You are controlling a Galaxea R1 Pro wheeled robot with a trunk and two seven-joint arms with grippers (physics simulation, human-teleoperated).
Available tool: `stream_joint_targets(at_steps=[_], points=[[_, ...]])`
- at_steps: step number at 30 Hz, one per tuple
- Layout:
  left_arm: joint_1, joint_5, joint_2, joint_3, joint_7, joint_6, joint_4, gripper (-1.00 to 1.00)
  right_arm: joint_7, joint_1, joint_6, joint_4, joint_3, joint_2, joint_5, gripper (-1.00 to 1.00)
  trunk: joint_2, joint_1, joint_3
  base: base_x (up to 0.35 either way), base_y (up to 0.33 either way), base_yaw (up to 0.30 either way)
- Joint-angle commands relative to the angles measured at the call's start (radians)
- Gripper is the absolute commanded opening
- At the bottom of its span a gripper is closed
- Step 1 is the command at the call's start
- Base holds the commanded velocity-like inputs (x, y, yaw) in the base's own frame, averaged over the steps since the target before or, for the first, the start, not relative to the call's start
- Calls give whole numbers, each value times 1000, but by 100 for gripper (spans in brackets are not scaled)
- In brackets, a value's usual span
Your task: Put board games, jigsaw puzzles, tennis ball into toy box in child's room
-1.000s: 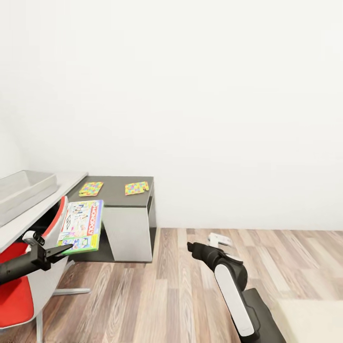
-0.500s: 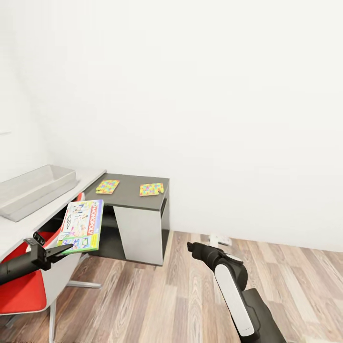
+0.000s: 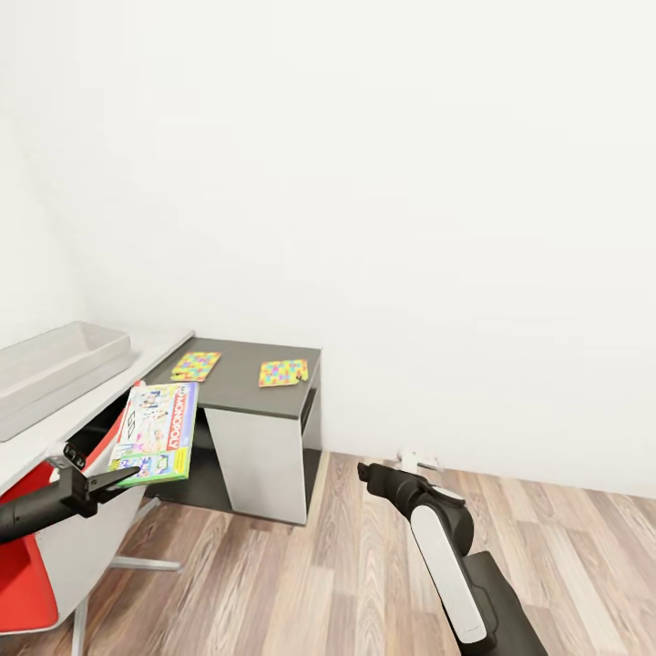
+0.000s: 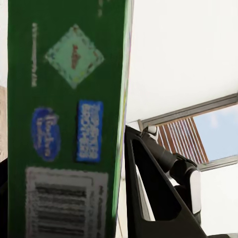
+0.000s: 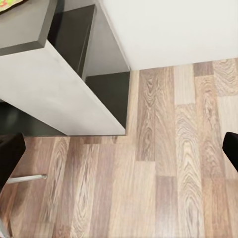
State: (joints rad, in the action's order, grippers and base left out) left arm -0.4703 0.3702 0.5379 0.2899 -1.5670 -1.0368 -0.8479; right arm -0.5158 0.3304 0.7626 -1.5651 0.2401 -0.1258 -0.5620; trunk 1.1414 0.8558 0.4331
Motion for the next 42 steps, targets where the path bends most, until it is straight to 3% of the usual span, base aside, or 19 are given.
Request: stream_joint_targets(at_steps=[1,16,42], points=[[-1,1,0,0,-4,-10,0,-100,-10,1,2,-1,1,0,-10,100,1,1,1,279,-1,0],[-1,3,0,0,-4,-10,0,-100,-10,1,3,-1,1,0,-11,100,1,1,2,212,0,0],[-1,4,1,2,-4,-10,0,-100,-9,1,-24,-2,3,1,-11,100,-181,-99,-80,2,0,0]])
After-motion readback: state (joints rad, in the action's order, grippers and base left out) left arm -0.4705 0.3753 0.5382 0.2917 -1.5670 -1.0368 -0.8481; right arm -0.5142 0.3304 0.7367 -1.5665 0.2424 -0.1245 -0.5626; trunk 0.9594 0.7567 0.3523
